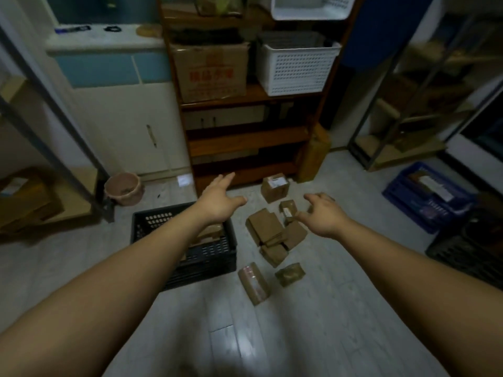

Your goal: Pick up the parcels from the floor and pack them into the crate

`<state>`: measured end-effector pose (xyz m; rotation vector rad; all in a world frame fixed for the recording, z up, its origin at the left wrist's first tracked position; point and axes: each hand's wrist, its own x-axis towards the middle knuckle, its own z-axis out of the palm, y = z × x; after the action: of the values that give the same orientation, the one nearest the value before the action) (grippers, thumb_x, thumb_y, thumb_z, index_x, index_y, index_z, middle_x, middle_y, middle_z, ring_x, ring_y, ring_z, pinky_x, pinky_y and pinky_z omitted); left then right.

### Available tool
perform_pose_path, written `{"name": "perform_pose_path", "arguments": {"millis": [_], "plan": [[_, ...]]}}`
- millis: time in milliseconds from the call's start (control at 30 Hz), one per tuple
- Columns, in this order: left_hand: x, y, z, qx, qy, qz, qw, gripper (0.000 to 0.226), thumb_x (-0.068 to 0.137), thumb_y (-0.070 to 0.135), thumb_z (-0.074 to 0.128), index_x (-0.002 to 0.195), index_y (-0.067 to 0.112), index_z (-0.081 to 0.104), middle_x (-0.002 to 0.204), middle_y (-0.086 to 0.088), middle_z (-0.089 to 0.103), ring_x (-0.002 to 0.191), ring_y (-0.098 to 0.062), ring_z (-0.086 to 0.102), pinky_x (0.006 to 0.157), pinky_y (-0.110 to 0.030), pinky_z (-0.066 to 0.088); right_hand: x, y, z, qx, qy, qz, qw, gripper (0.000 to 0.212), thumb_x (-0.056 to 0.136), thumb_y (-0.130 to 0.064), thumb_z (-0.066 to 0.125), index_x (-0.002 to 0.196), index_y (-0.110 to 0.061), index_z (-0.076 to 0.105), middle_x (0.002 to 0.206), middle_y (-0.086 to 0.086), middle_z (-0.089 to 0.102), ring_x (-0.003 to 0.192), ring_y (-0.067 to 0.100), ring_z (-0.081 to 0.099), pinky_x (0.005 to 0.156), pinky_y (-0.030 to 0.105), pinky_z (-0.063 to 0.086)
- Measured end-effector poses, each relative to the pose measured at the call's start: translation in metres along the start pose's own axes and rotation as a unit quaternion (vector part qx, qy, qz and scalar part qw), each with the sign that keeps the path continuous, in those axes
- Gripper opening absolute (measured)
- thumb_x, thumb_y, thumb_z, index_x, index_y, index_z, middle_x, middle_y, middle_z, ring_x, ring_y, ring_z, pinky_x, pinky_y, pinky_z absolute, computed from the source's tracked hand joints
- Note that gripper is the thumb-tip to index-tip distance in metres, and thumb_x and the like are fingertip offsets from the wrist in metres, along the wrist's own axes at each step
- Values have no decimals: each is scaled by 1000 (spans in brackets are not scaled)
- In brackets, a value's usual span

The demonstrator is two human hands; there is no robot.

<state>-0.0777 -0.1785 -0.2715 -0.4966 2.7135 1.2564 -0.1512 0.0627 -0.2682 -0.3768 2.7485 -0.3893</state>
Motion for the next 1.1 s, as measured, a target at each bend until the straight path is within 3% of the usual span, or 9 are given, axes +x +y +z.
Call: {"name": "perform_pose_path", "arguments": {"millis": [267, 400, 567, 667, 733, 800, 867, 1000, 1100], "plan": [[-3, 49, 104, -34, -50, -43, 997, 78, 86, 41, 60, 148, 25, 15, 157, -4, 14, 142, -25, 18, 115, -45, 22, -3, 121, -7, 46, -55, 23, 997, 69, 88, -46, 54, 146, -17, 30, 150, 14, 30, 133, 32, 34, 108, 38, 32], [9, 36, 127, -23, -76, -72, 994, 78, 87, 38, 60, 148, 24, 14, 156, -5, 15, 142, -26, 19, 114, -47, 25, 15, 142, 15, 69, -91, 35, 993, 64, 88, -44, 56, 141, -13, 37, 143, 16, 38, 128, 32, 39, 102, 33, 33], [50, 16, 146, -90, -115, -124, 981, 78, 86, 35, 61, 148, 25, 15, 154, -7, 23, 136, -28, 31, 110, -48, 32, 51, 153, 41, 99, -139, 92, 981, 73, 88, -48, 54, 148, -17, 26, 153, 11, 24, 135, 29, 33, 108, 35, 31], [80, 13, 164, -93, -115, -141, 979, 71, 88, 33, 60, 147, 24, 22, 152, -9, 26, 129, -28, 38, 98, -40, 44, 81, 163, 51, 125, -150, 111, 974, 72, 88, -45, 57, 147, -16, 27, 152, 11, 26, 133, 27, 36, 107, 34, 34], [99, 13, 176, -90, -115, -143, 979, 63, 89, 28, 60, 143, 18, 30, 148, -13, 32, 122, -26, 44, 83, -26, 46, 102, 174, 56, 145, -157, 121, 969, 68, 88, -41, 59, 145, -13, 32, 148, 12, 35, 122, 24, 47, 99, 25, 41], [116, 7, 190, -102, -120, -166, 974, 65, 89, 27, 60, 144, 18, 28, 149, -13, 31, 129, -28, 40, 89, -27, 40, 125, 188, 64, 165, -161, 118, 966, 55, 89, -34, 61, 135, -9, 45, 134, 13, 51, 88, 11, 55, 67, 2, 43], [133, -4, 207, -116, -123, -201, 965, 69, 89, 30, 60, 146, 20, 23, 152, -11, 28, 134, -27, 33, 98, -31, 35, 153, 203, 76, 172, -170, 112, 964, 49, 89, -31, 61, 130, -9, 49, 129, 12, 55, 77, 3, 52, 54, -2, 36], [172, -34, 260, -162, -116, -284, 938, 76, 89, 31, 60, 149, 17, 16, 153, -8, 25, 135, -21, 33, 90, -18, 34, 217, 234, 114, 146, -222, 107, 958, 68, 90, -44, 55, 147, -19, 27, 150, 9, 31, 130, 25, 40, 97, 24, 34], [203, -63, 313, -181, -103, -331, 920, 70, 90, 23, 60, 146, 10, 21, 141, -8, 42, 123, -15, 42, 80, -10, 30, 269, 262, 167, 135, -257, 95, 952, 67, 92, -44, 51, 148, -19, 24, 153, 9, 26, 136, 27, 32, 105, 32, 30]]}}
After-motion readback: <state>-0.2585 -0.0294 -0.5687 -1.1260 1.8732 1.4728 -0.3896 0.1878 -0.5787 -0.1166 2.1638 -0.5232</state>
